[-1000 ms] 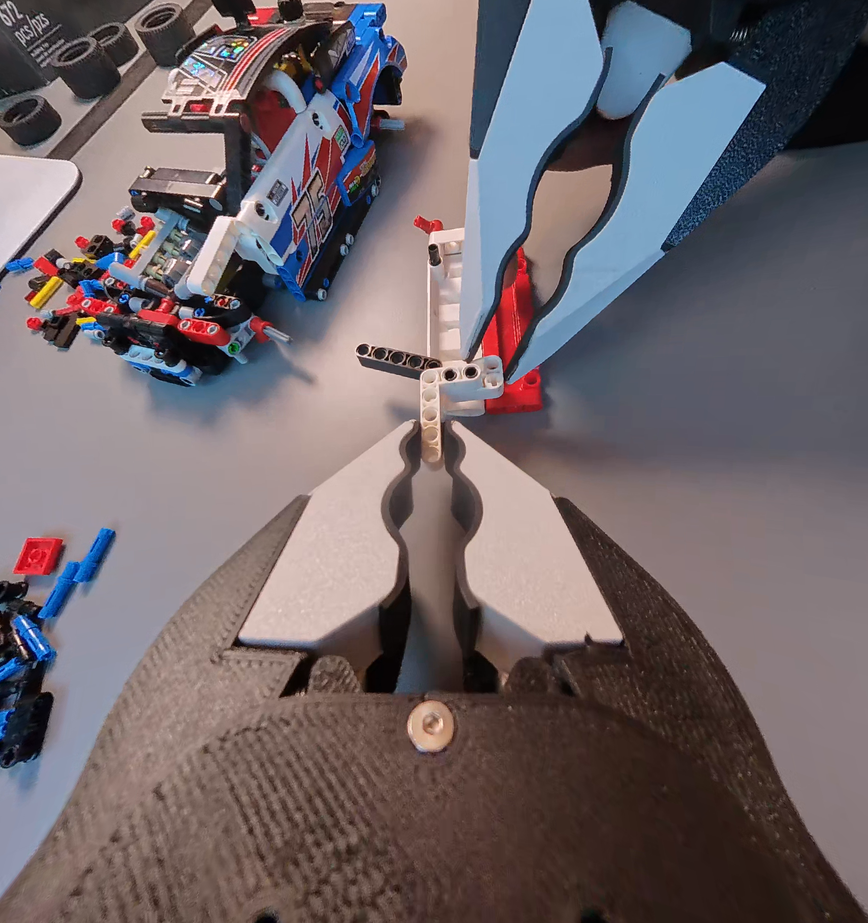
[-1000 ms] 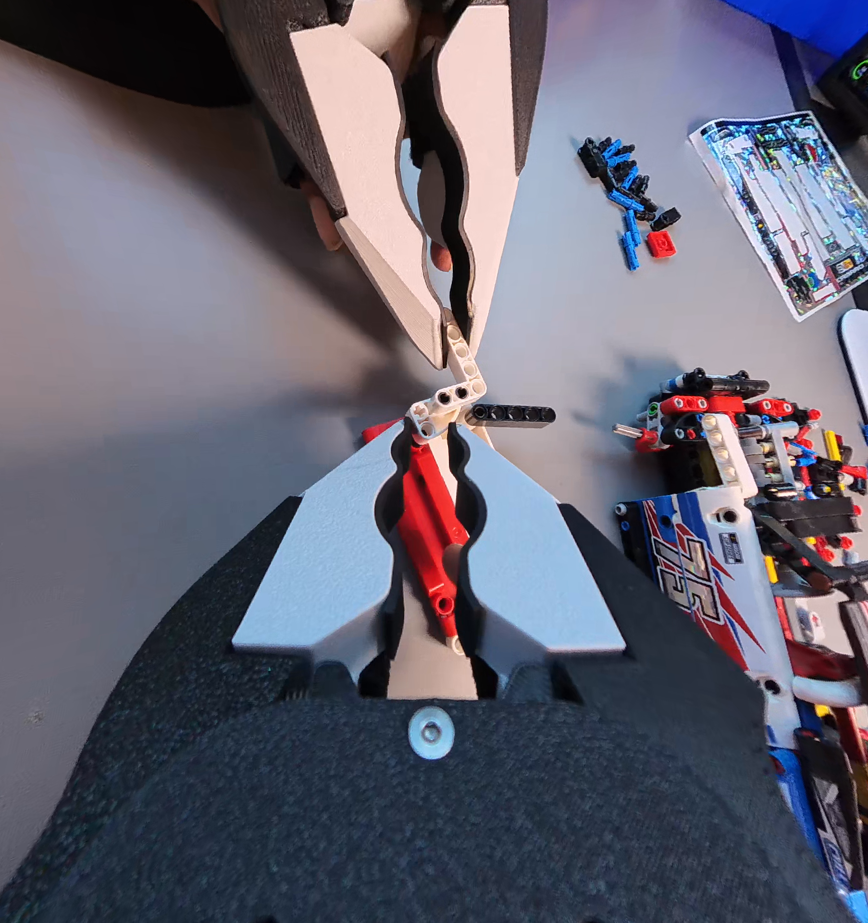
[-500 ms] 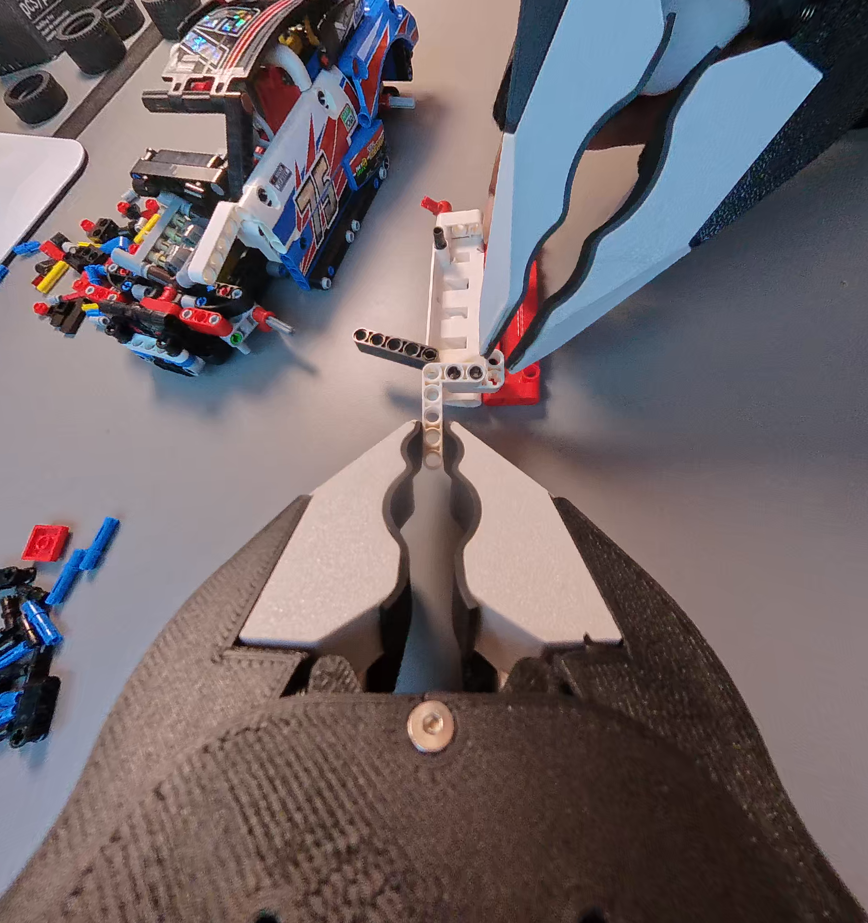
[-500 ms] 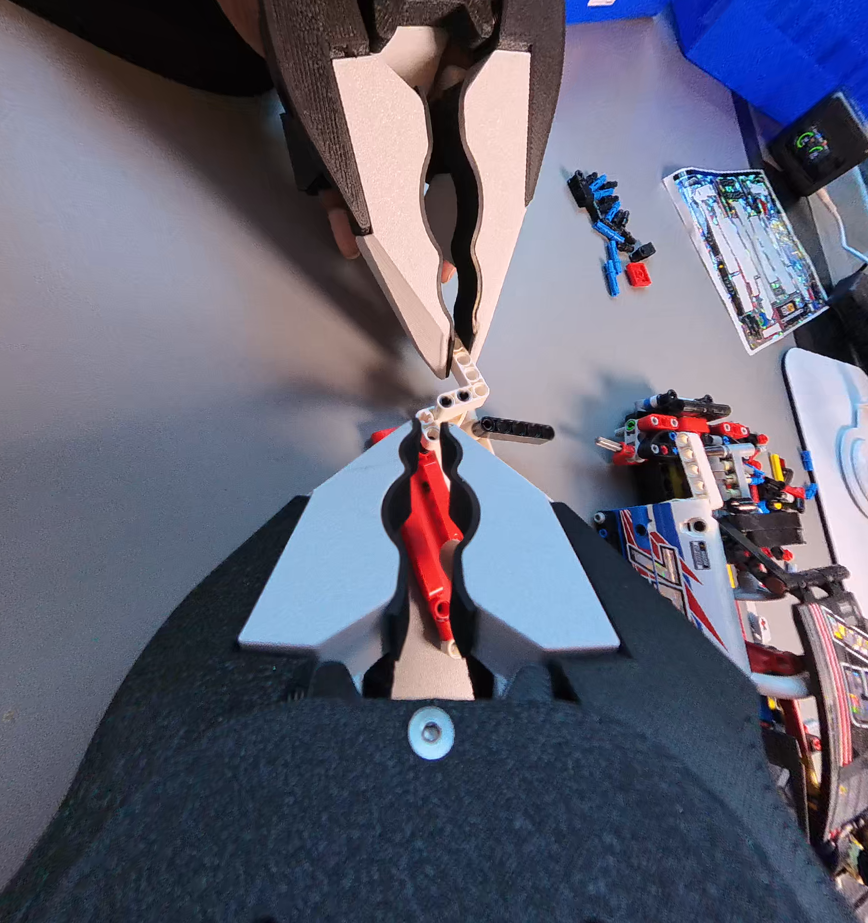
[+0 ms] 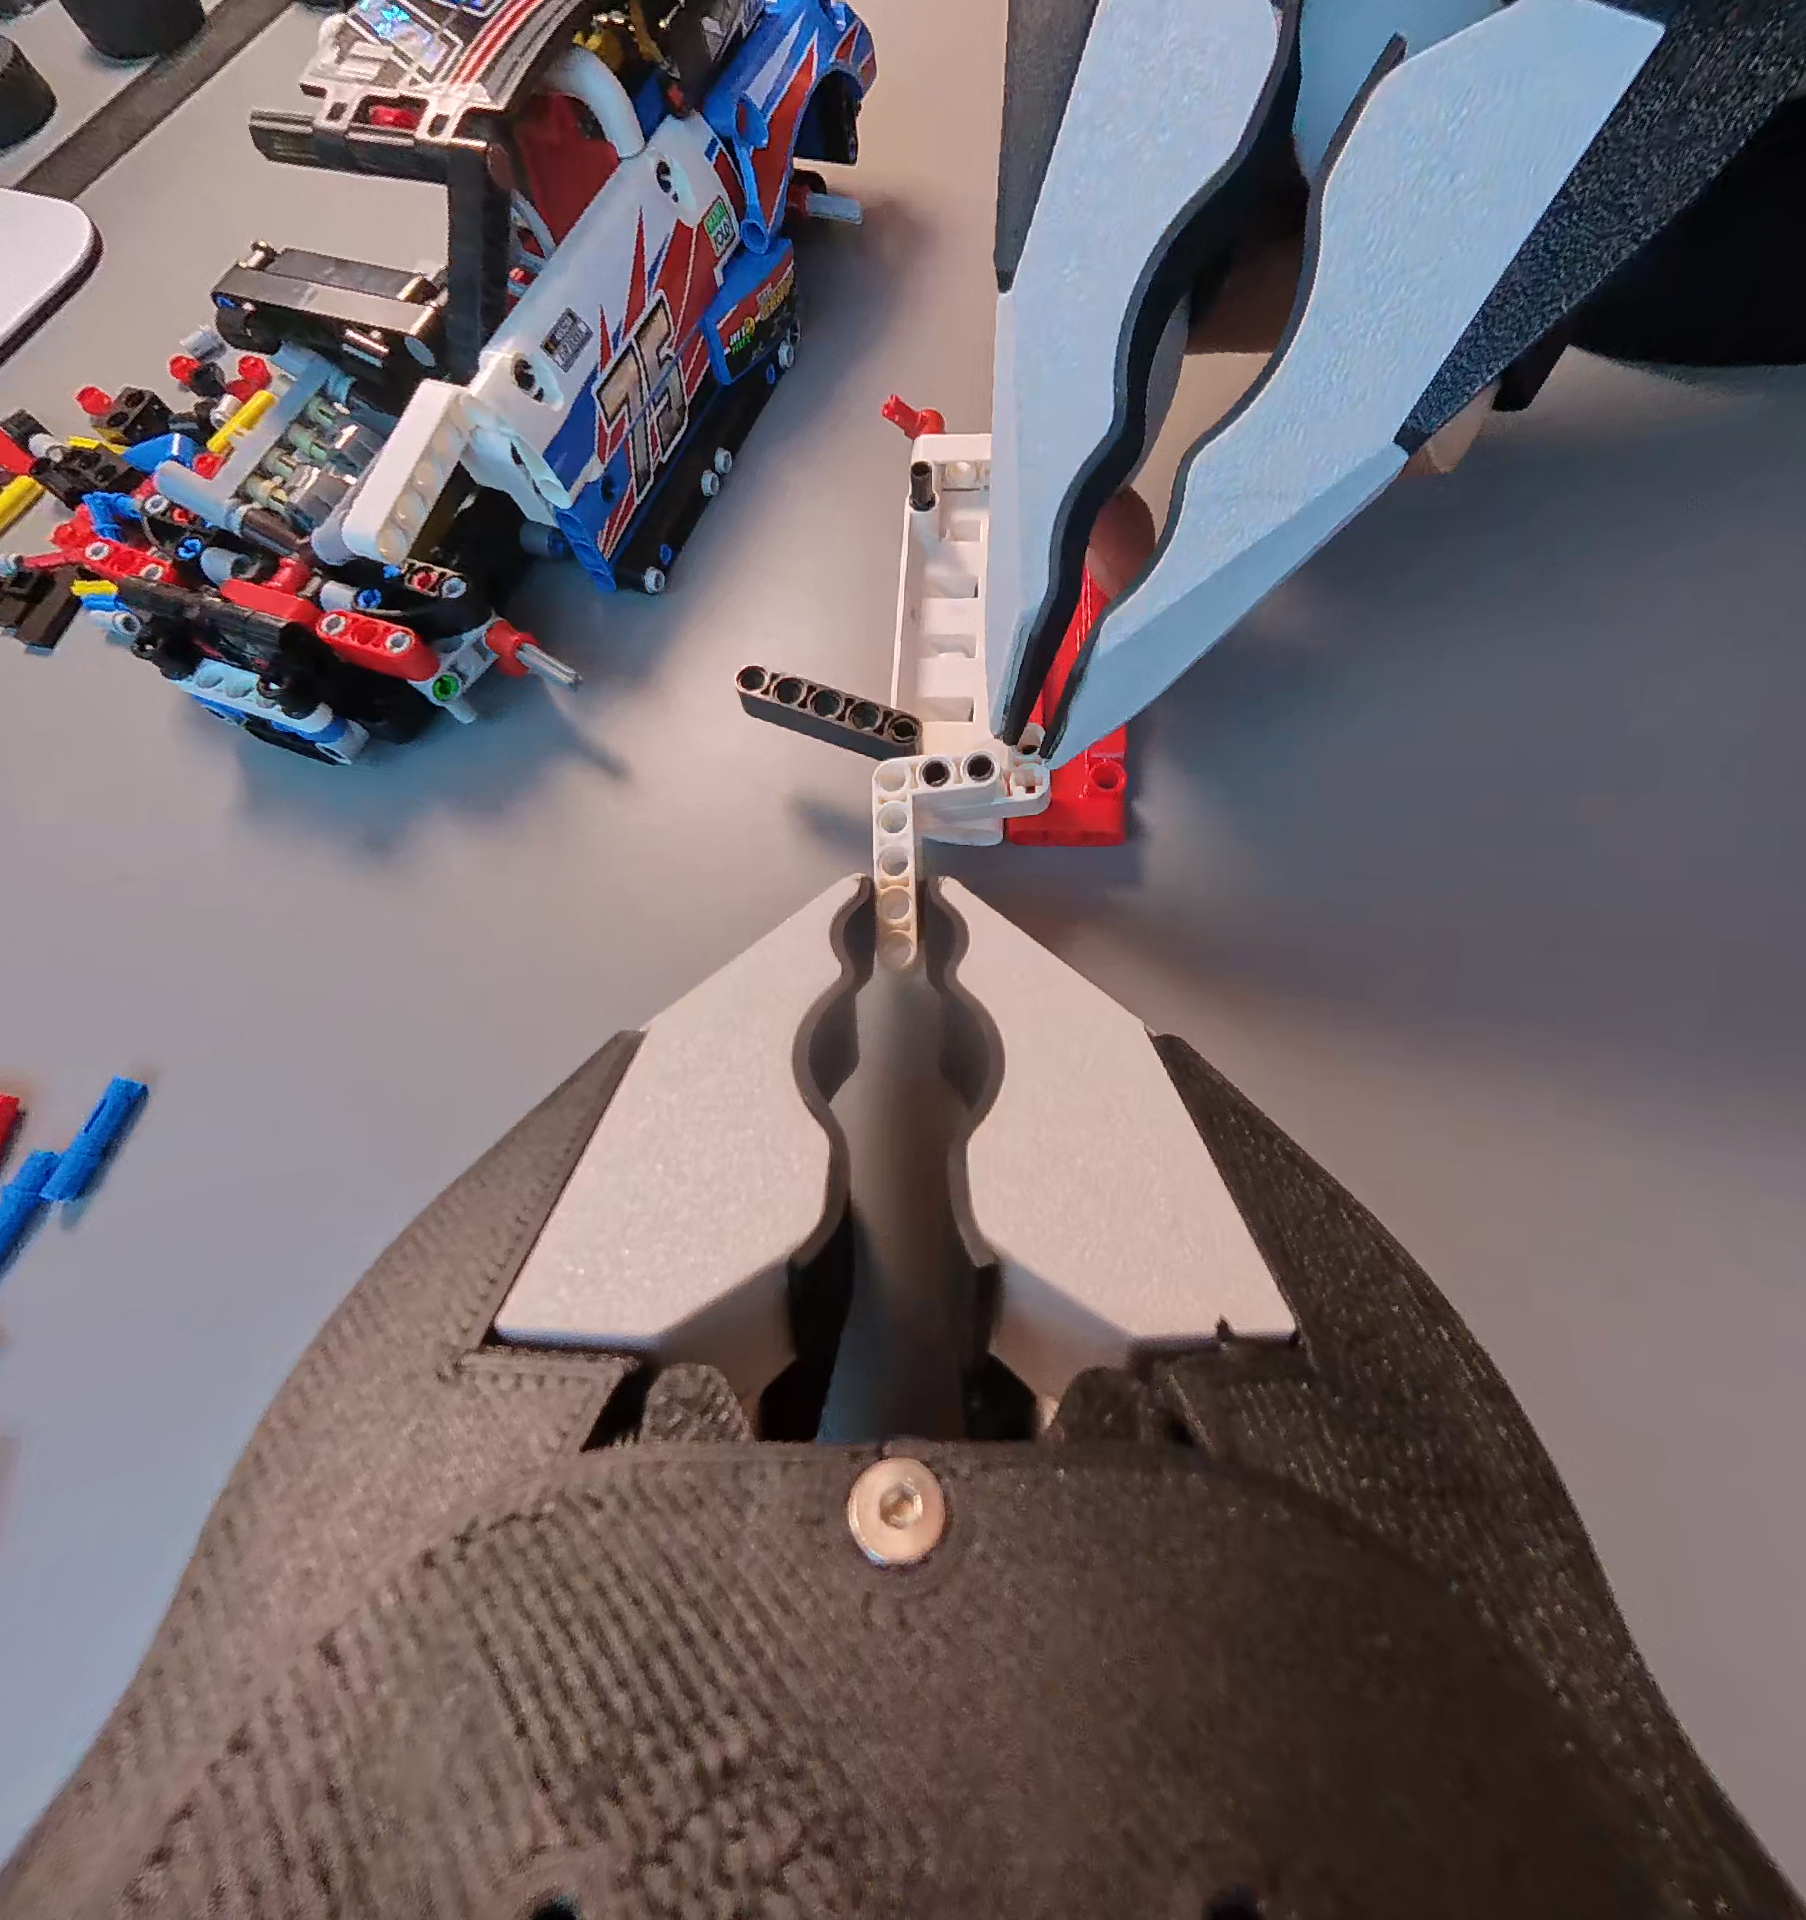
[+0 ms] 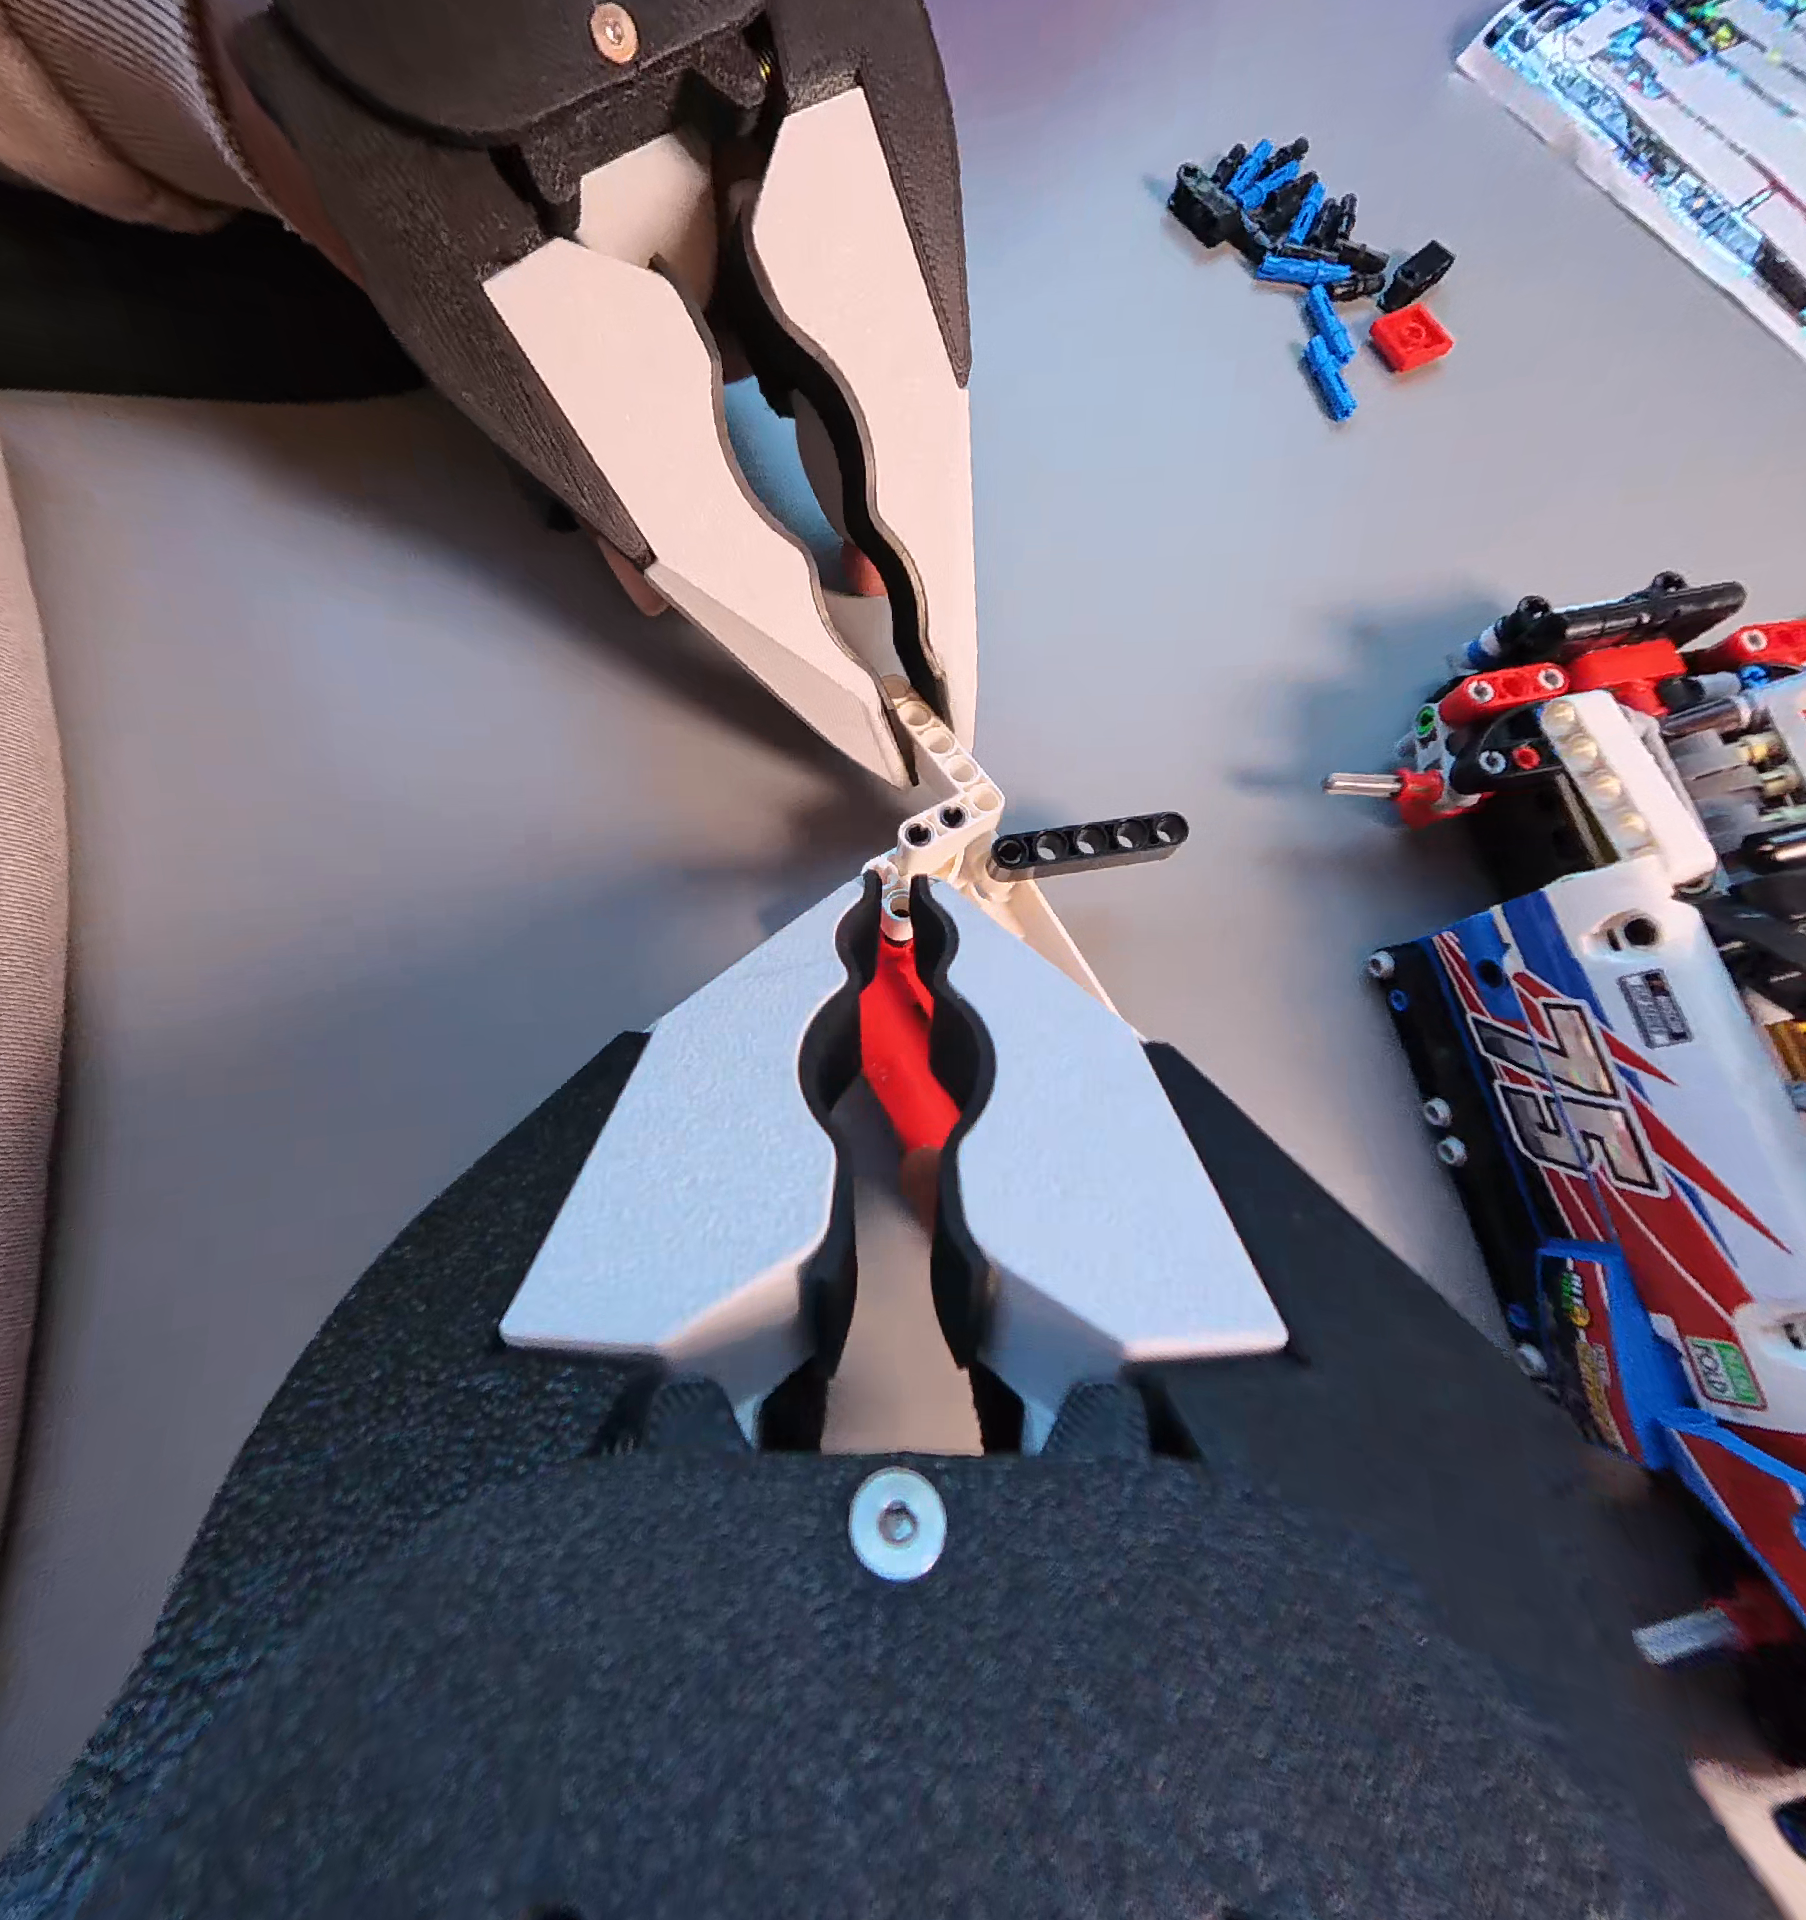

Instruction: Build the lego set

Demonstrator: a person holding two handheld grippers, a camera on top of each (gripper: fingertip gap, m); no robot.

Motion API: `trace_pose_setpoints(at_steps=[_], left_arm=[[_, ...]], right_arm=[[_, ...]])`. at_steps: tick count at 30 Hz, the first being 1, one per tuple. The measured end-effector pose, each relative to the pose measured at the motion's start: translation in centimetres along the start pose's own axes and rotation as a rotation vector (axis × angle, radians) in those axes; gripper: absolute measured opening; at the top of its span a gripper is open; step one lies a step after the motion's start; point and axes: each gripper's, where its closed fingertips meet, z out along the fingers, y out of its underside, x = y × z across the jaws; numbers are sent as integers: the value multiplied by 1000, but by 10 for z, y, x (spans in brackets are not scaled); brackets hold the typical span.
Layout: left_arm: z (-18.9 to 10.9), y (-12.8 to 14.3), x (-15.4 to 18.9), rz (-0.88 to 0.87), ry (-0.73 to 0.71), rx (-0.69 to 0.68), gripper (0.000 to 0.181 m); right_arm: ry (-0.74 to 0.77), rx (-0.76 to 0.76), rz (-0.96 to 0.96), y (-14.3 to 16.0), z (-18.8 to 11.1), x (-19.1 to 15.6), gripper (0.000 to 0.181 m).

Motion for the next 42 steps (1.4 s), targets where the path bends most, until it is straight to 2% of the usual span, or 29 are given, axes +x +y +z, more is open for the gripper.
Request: trace_pose_setpoints(at_steps=[8,12,21,24,29,42], left_arm=[[1,-3,0,4,-3,10,6],[-1,-8,1,4,-3,37,5],[3,-4,0,-4,-3,9,6],[3,-4,0,-4,-1,10,6],[2,-4,-1,-6,-5,13,6],[2,-4,-1,7,-10,10,6]], right_arm=[[-15,-9,25,3,-2,-2,0],[-53,-22,99,6,-2,-2,0],[-94,-42,209,9,0,-1,0],[-92,-26,195,8,-1,-1,0],[-67,-27,115,5,-8,0,13],[10,-72,56,9,0,4,2]])
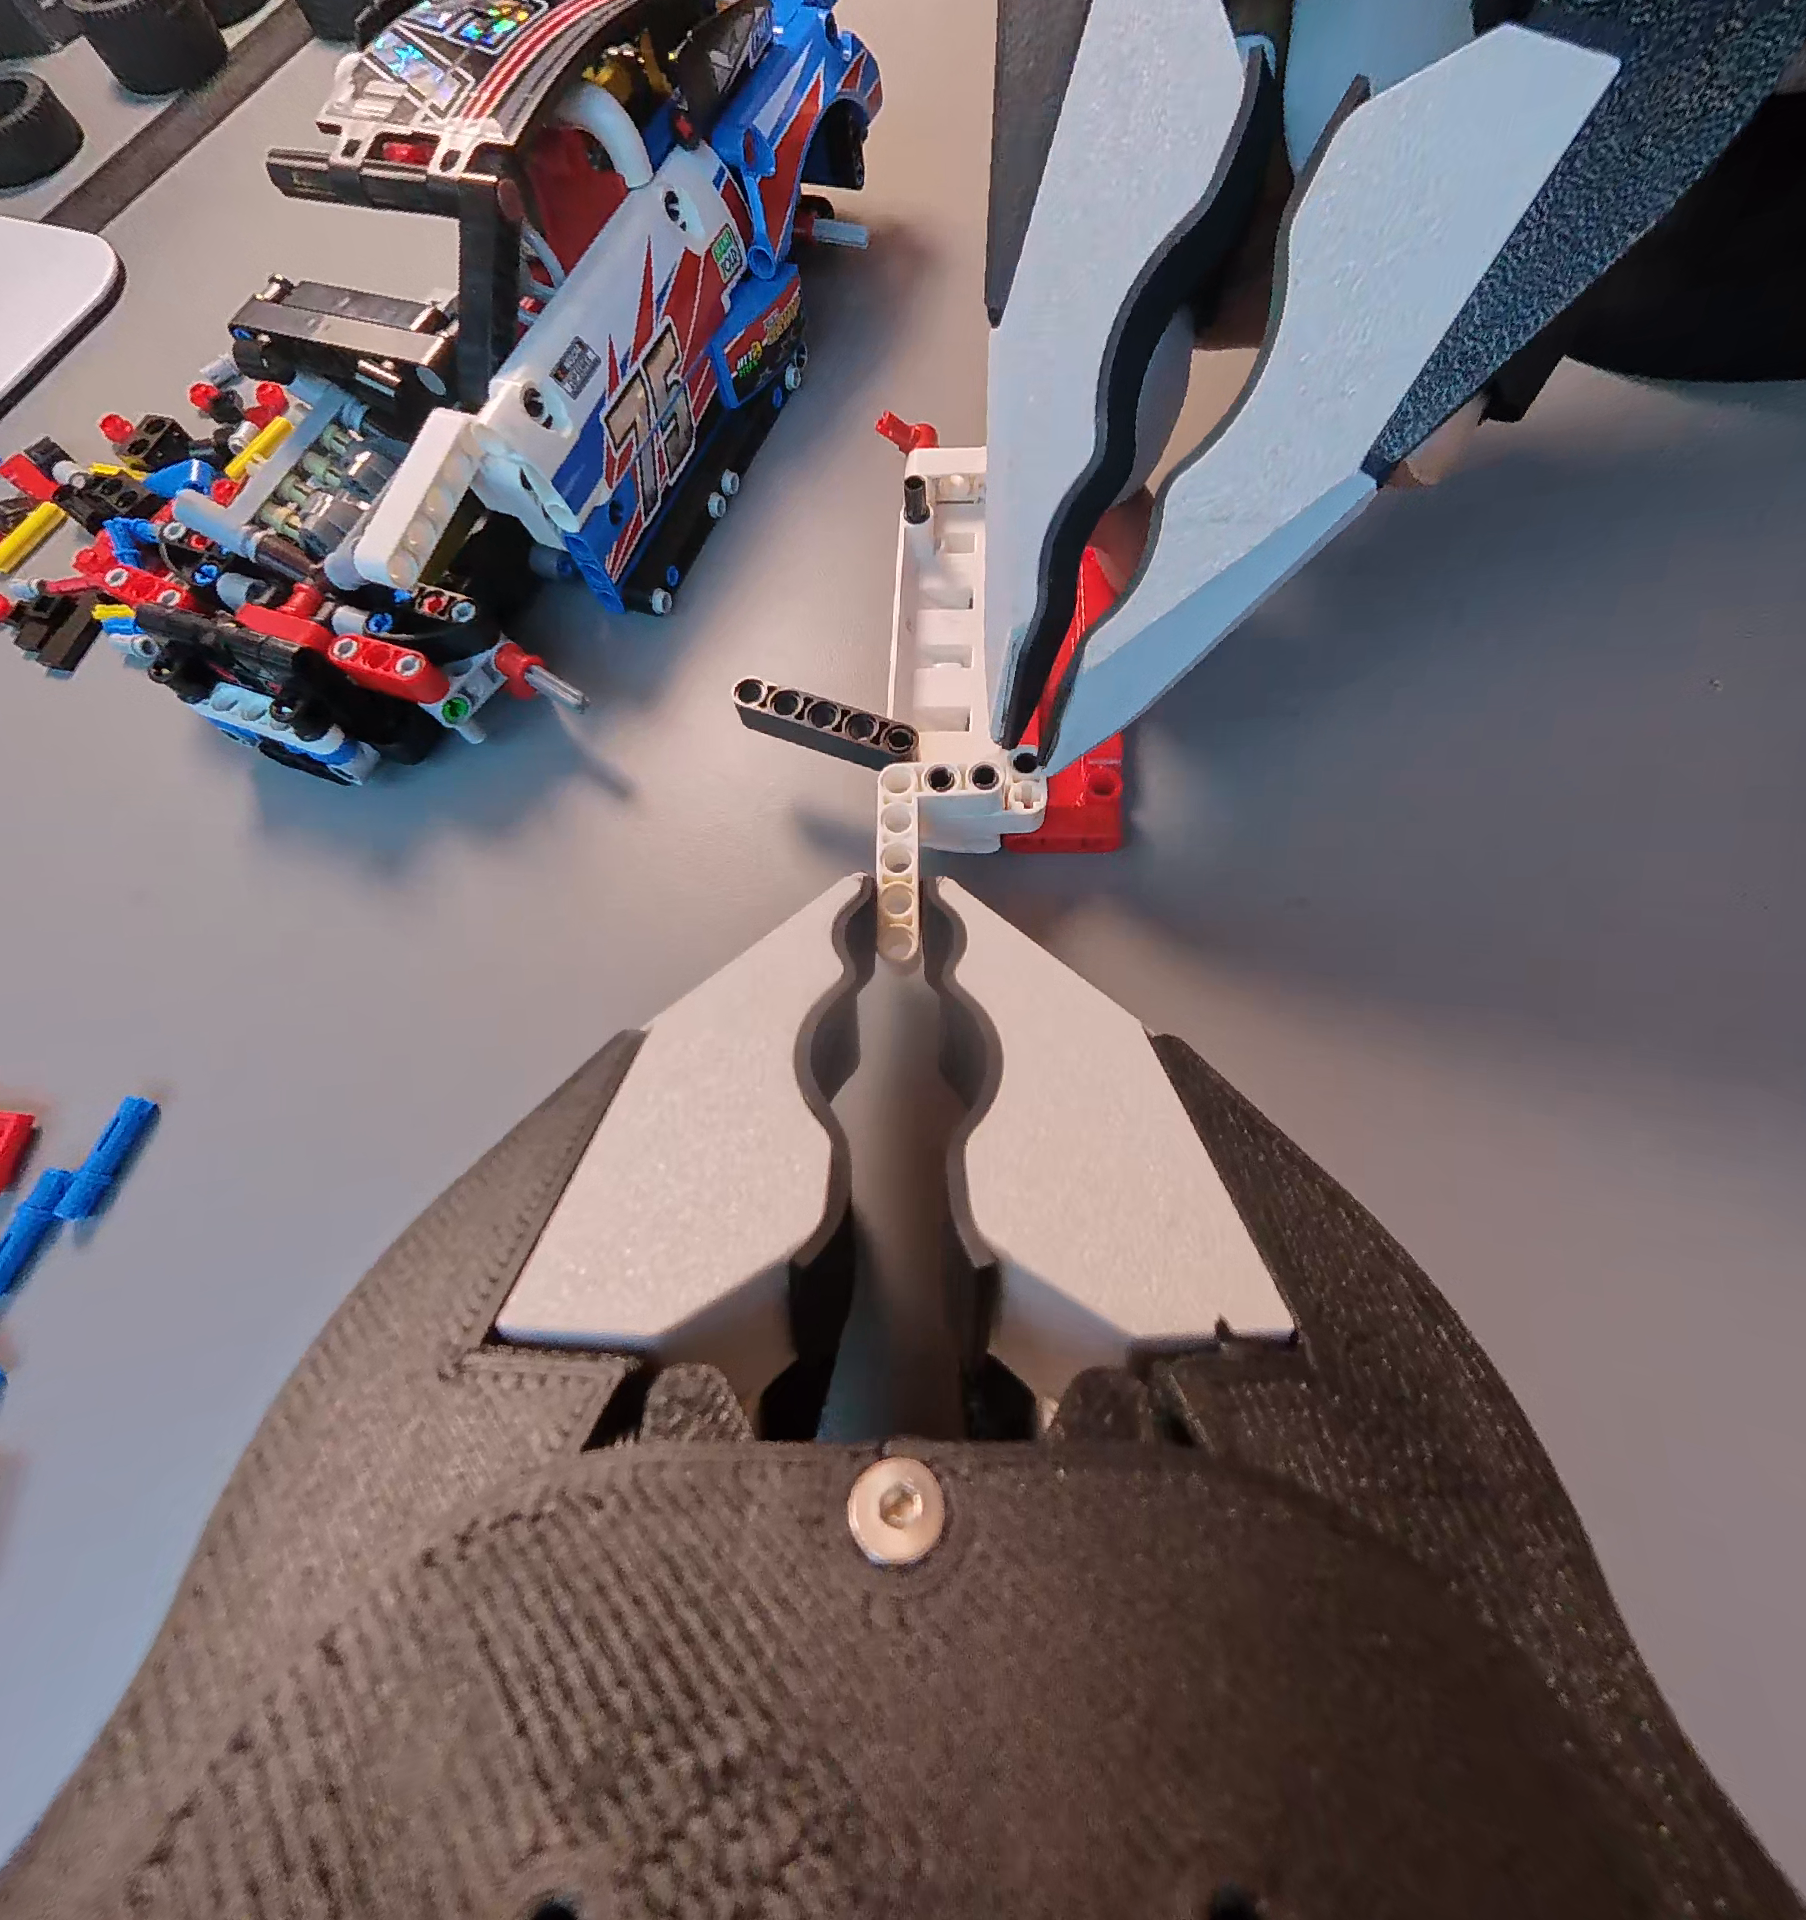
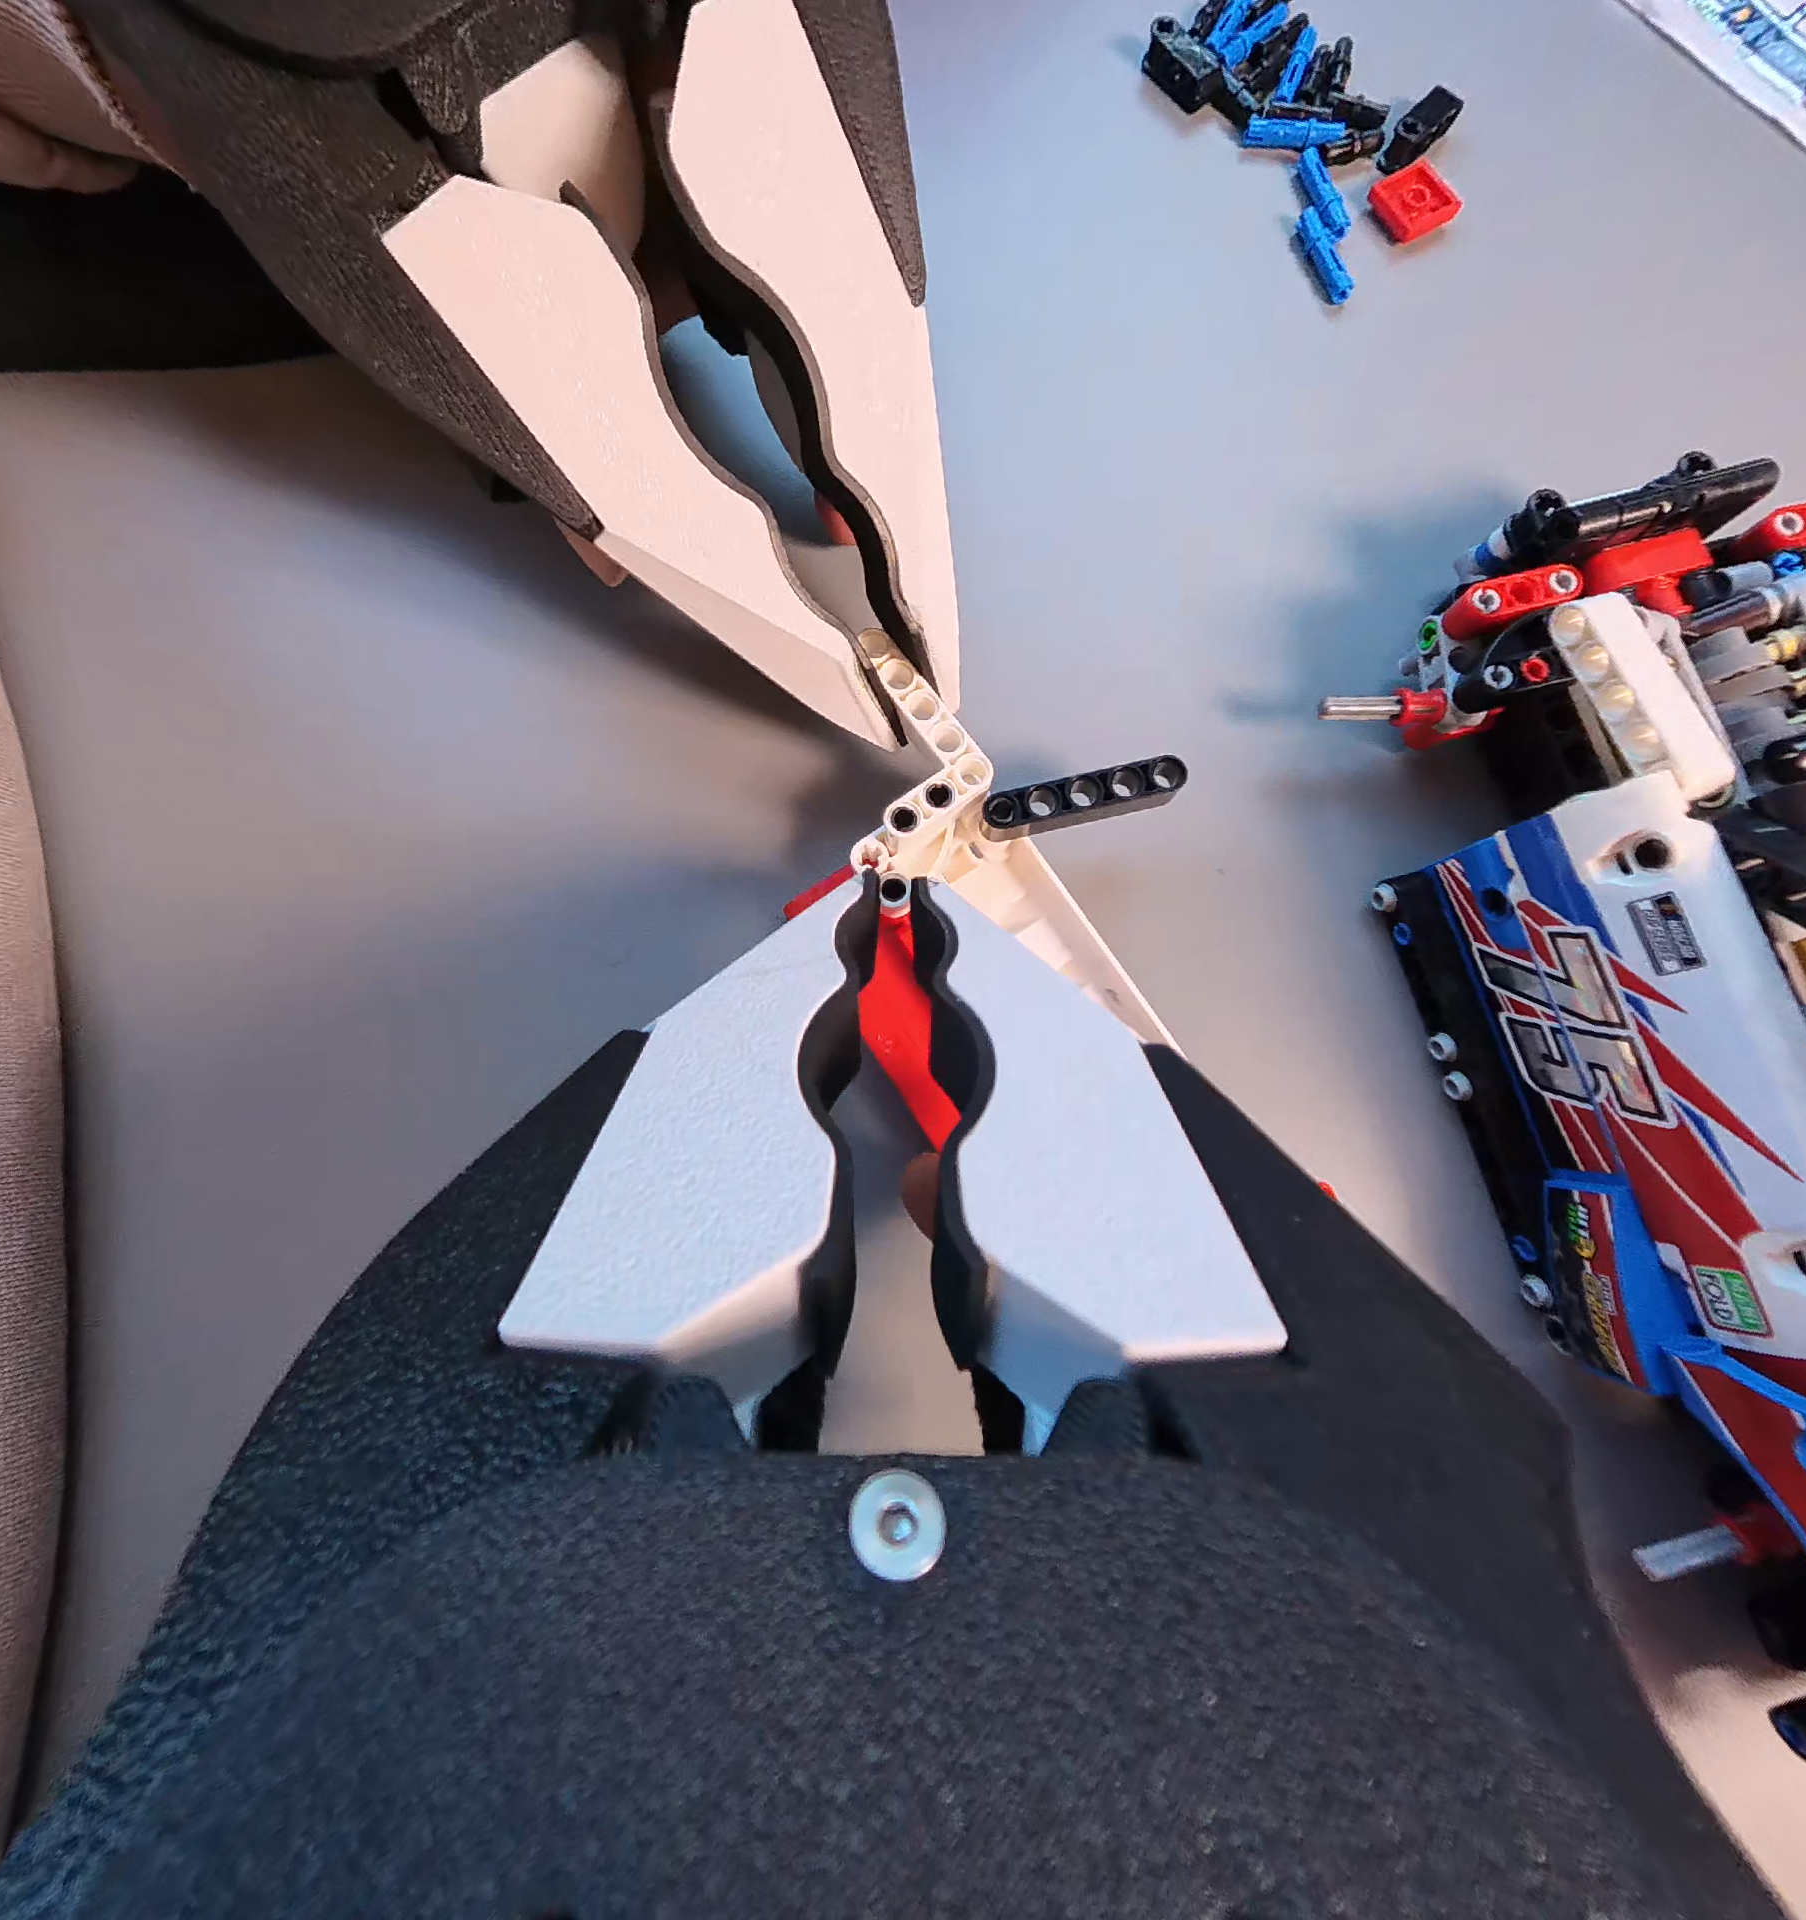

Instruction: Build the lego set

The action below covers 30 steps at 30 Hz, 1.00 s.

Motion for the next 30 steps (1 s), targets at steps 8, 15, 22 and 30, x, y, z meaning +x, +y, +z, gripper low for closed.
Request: trace_pose_setpoints(at_steps=[8,15,22,30], left_arm=[[0,0,0,8,-5,-1,6],[1,0,0,11,-6,-2,6],[1,1,0,7,-11,-10,6],[-1,3,-2,-4,-12,-14,6]], right_arm=[[24,-22,-30,0,0,0,3],[18,-30,-25,0,0,-1,3],[2,-51,-16,-1,3,-5,0],[12,-37,-15,0,9,-7,0]])
